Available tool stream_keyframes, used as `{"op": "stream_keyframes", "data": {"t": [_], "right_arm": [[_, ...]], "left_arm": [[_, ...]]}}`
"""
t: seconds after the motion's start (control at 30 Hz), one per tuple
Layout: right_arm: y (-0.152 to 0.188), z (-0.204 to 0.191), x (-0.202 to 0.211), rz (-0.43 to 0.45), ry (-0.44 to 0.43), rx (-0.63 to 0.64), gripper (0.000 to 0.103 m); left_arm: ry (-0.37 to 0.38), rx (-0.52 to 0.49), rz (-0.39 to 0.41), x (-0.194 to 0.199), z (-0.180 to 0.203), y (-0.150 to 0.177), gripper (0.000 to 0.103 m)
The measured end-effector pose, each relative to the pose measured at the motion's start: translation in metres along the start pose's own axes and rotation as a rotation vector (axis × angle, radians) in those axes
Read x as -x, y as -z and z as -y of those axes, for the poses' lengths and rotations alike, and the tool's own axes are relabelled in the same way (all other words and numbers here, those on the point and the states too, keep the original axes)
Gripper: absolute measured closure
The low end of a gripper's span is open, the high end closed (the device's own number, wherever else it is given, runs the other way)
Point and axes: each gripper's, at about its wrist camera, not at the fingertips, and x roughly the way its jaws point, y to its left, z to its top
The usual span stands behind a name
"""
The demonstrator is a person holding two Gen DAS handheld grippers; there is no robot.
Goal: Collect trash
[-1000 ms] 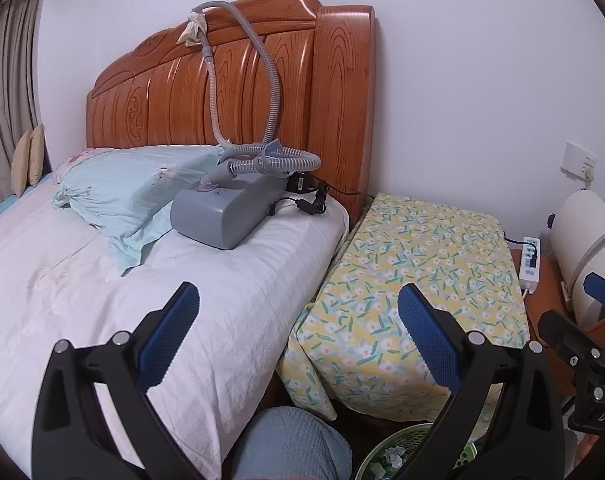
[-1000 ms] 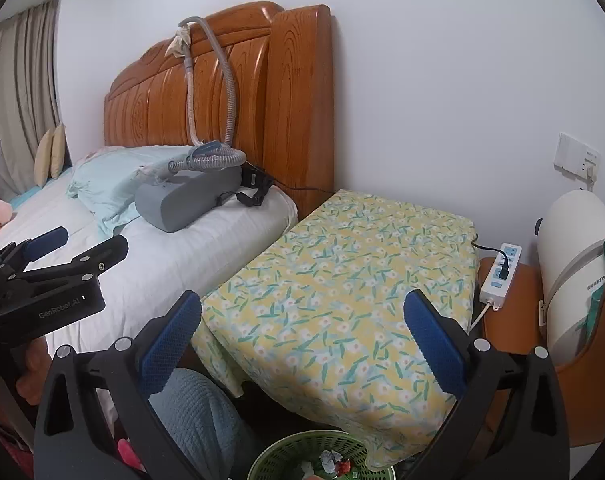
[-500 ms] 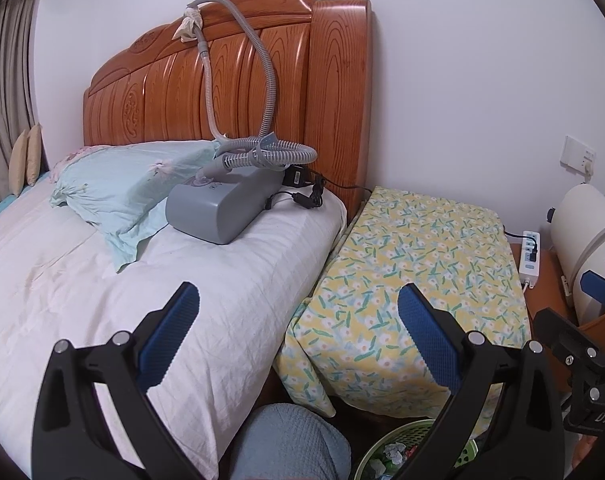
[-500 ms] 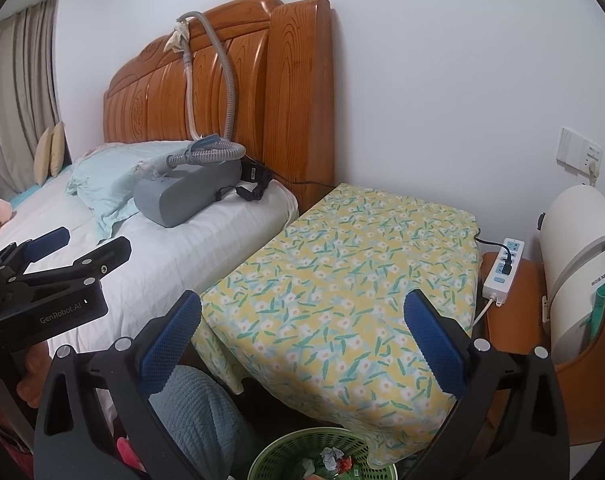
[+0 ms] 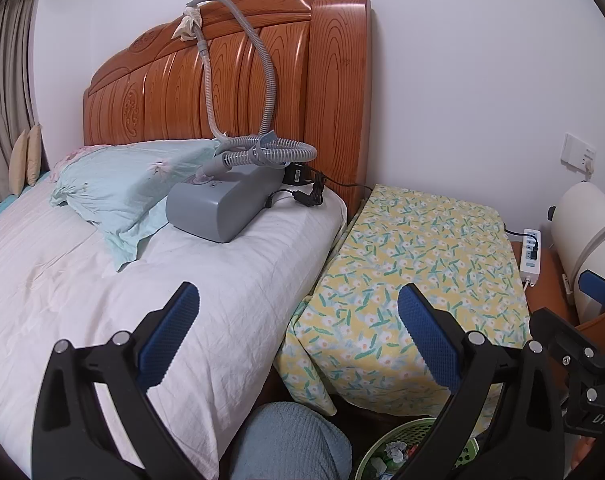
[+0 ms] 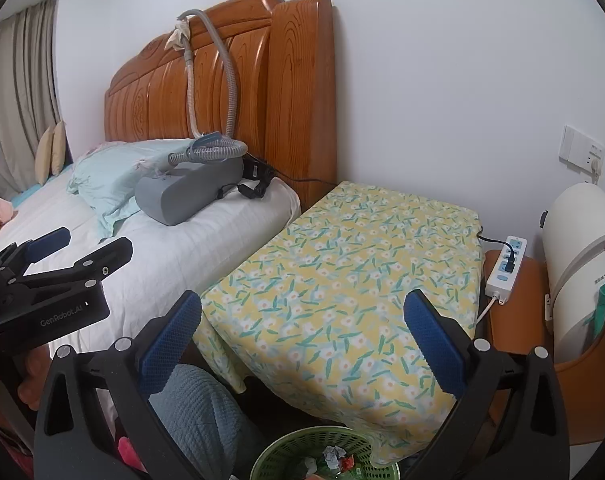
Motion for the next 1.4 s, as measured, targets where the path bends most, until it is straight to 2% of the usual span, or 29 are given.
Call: {"op": "stream_keyframes", "data": {"t": [1.4], "right_arm": [[0.0024,-0.0019,-0.0057,-0.012,0.001,0.005,0.003]], "left_arm": [[0.003,0.010,-0.005,-0.0012,-0.0016,0.0009,0.008]]}}
